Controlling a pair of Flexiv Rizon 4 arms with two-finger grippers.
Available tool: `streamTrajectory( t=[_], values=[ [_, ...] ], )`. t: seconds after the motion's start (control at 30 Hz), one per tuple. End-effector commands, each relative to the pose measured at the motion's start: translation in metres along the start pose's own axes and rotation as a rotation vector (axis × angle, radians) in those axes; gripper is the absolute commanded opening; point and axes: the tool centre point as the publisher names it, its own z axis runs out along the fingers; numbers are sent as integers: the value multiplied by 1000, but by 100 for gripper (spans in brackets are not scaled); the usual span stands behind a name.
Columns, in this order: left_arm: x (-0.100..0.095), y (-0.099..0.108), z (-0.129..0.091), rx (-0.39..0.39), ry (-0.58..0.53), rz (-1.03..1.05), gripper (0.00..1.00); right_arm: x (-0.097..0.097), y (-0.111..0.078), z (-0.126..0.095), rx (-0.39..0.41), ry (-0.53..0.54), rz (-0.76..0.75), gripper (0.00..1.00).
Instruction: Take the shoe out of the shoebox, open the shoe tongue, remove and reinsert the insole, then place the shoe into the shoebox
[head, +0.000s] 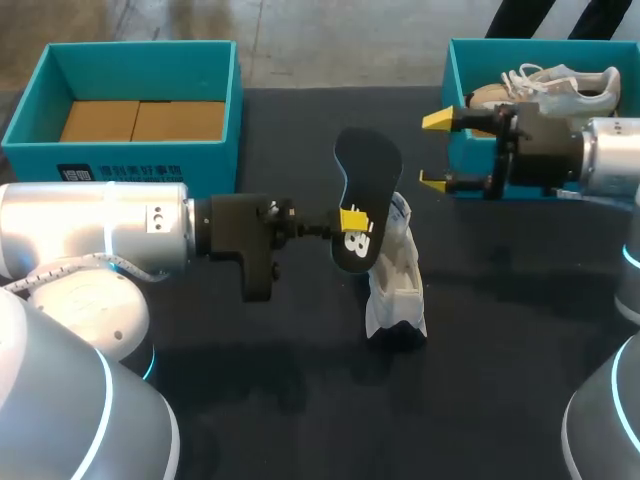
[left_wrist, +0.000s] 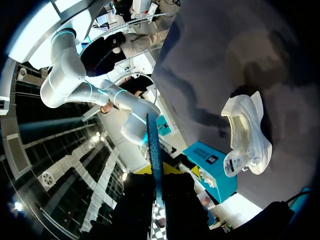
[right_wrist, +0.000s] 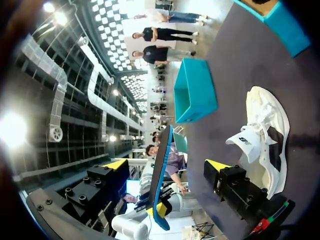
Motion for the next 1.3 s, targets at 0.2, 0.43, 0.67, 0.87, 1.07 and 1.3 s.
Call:
streamTrajectory(
  t=[0.2, 0.43, 0.67, 0.87, 1.07, 1.3],
  values=[
    [1, -2, 1, -6, -2, 3, 0, 4, -9, 23, -7, 1, 15, 82],
    [1, -2, 1, -6, -2, 3, 0, 5, -19, 28, -15, -3, 29, 55],
    [1, -2, 1, -6, -2, 3, 0, 5, -26, 33, -21, -5, 46, 60],
    [1, -2, 1, -6, -2, 3, 0, 10, -31, 41, -4, 9, 60, 75],
    [1, -2, 1, -6, -2, 3, 0, 17, -33, 50, 16, 12, 58, 72],
    [1, -2, 1, -6, -2, 3, 0, 24, -34, 57, 35, 12, 63, 49]
  ],
)
